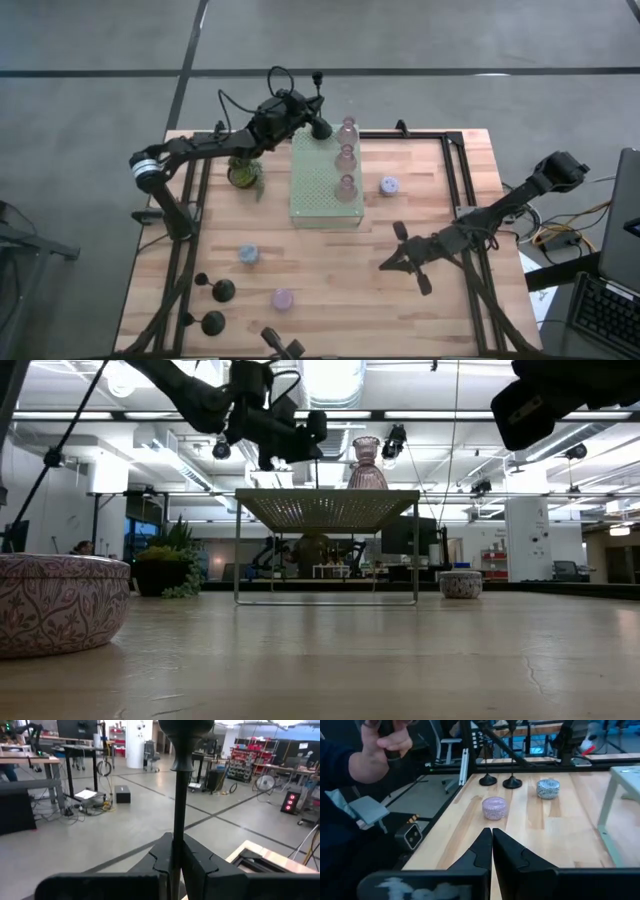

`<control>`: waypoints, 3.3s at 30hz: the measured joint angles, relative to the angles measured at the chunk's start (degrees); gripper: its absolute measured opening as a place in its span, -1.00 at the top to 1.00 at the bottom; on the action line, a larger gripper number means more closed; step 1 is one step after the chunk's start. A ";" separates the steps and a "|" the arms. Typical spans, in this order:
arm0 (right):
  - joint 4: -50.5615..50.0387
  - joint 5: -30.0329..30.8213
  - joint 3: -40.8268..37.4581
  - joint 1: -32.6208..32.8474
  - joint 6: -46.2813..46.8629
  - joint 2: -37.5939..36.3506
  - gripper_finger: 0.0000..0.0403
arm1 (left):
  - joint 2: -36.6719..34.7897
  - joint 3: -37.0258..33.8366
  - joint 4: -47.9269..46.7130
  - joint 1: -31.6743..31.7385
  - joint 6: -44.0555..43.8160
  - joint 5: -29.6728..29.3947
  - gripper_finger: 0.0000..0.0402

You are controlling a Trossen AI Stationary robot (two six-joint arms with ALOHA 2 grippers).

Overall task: Pick & Place candle stick holders
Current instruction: Put the bottom right black candle holder on the shelf, then put the top black candle holder on the shelf aligned with the other black candle holder

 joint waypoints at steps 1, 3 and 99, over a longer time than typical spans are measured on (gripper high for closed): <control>-0.02 0.47 -0.47 0.00 0.02 -0.38 0.96 | 0.22 -0.04 0.03 0.00 0.00 0.13 0.87; -0.04 0.63 -1.22 -0.04 0.24 -1.02 0.96 | 0.52 -0.04 0.40 -0.09 0.00 0.53 0.87; 0.23 0.62 -1.39 -0.07 0.48 -1.46 0.96 | -6.93 -0.41 -14.64 -4.27 7.16 5.60 0.23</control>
